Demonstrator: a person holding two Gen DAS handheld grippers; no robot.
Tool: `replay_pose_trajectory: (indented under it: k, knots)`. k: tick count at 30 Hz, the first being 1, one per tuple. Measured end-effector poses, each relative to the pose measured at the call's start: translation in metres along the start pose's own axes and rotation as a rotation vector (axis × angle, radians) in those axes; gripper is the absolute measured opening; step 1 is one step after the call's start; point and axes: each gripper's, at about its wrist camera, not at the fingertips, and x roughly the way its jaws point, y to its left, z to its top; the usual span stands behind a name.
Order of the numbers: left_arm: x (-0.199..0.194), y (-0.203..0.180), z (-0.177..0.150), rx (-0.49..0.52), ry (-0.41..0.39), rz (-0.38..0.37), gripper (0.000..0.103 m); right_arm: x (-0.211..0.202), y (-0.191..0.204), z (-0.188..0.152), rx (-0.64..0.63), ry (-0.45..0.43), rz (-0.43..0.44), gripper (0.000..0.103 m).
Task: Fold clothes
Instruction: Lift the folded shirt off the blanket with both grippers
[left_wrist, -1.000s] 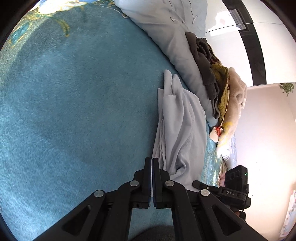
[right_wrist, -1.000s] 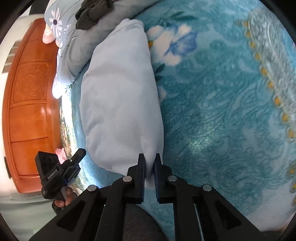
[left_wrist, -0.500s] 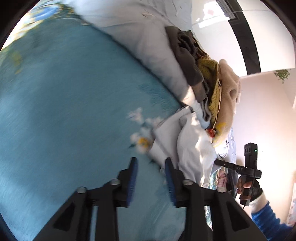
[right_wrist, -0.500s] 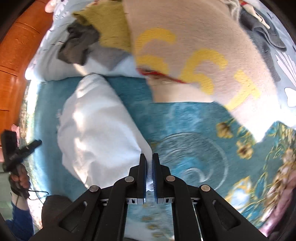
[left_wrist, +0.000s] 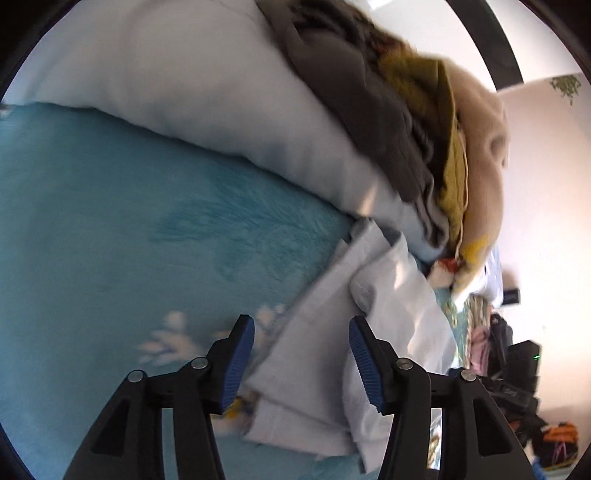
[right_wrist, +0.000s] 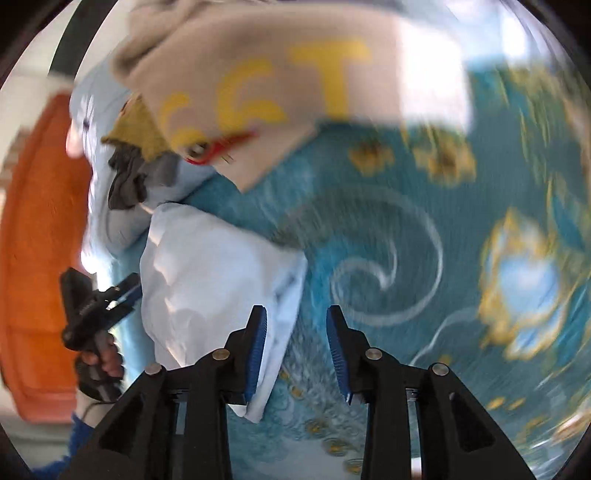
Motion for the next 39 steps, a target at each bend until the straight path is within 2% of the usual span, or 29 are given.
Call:
replay_pose_trajectory:
  k: [3, 6, 12, 13, 14, 17, 18, 19, 20, 21, 23, 25, 27, 29, 33, 36, 38, 39]
  knots:
    - [0.008, -0.006, -0.001, 0.031, 0.022, -0.006, 0.062, 0.022, 0.0, -0.015, 0.109, -0.032, 0.106, 0.043]
    - [0.012, -0.01, -0.003, 0.034, 0.054, -0.036, 0.063, 0.036, 0.005, -0.019, 0.134, -0.041, 0.144, 0.046]
    - [0.024, -0.014, -0.005, -0.003, 0.121, -0.107, 0.061, 0.051, 0.022, -0.032, 0.145, -0.043, 0.257, 0.046]
    - [0.025, -0.014, -0.005, -0.014, 0.125, -0.111, 0.061, 0.053, 0.02, -0.034, 0.167, -0.055, 0.278, 0.041]
    - [0.027, -0.015, -0.005, -0.026, 0.13, -0.115, 0.059, 0.054, 0.019, -0.035, 0.188, -0.065, 0.296, 0.033]
    - [0.031, -0.018, -0.01, -0.067, 0.15, -0.14, 0.049, 0.059, 0.019, -0.034, 0.224, -0.07, 0.319, 0.017]
    - [0.032, -0.019, -0.013, -0.078, 0.151, -0.135, 0.048, 0.058, 0.021, -0.03, 0.218, -0.067, 0.316, 0.015]
    - [0.032, -0.02, -0.015, -0.082, 0.147, -0.116, 0.041, 0.055, 0.023, -0.026, 0.211, -0.064, 0.307, 0.012]
    - [0.032, -0.021, -0.016, -0.085, 0.144, -0.097, 0.026, 0.052, 0.026, -0.02, 0.199, -0.063, 0.305, 0.011]
    - [0.03, -0.021, -0.02, -0.104, 0.14, -0.103, 0.021, 0.048, 0.029, -0.014, 0.186, -0.062, 0.302, 0.011]
    - [0.026, -0.024, -0.028, -0.134, 0.136, -0.127, 0.018, 0.034, 0.035, -0.001, 0.148, -0.06, 0.296, 0.01]
    - [0.018, -0.038, -0.046, -0.143, 0.141, -0.192, 0.017, 0.013, 0.037, 0.012, 0.091, -0.066, 0.281, 0.009]
    - [0.016, -0.053, -0.064, -0.131, 0.16, -0.231, 0.017, -0.009, 0.037, 0.025, 0.03, -0.072, 0.258, 0.009]
    - [0.021, -0.063, -0.079, -0.108, 0.173, -0.212, 0.017, -0.019, 0.027, 0.034, -0.005, -0.058, 0.206, 0.009]
    - [0.039, -0.063, -0.085, -0.102, 0.194, -0.106, 0.019, -0.02, -0.005, 0.047, -0.004, -0.033, 0.109, 0.009]
    - [0.032, -0.059, -0.086, -0.118, 0.183, -0.089, 0.026, -0.023, -0.032, 0.048, 0.055, -0.037, 0.11, 0.009]
    - [0.021, -0.056, -0.085, -0.121, 0.143, -0.075, 0.042, -0.027, -0.038, 0.041, 0.034, -0.042, 0.115, 0.012]
    - [0.015, -0.054, -0.083, -0.125, 0.116, -0.069, 0.046, -0.026, -0.038, 0.036, 0.016, -0.032, 0.121, 0.012]
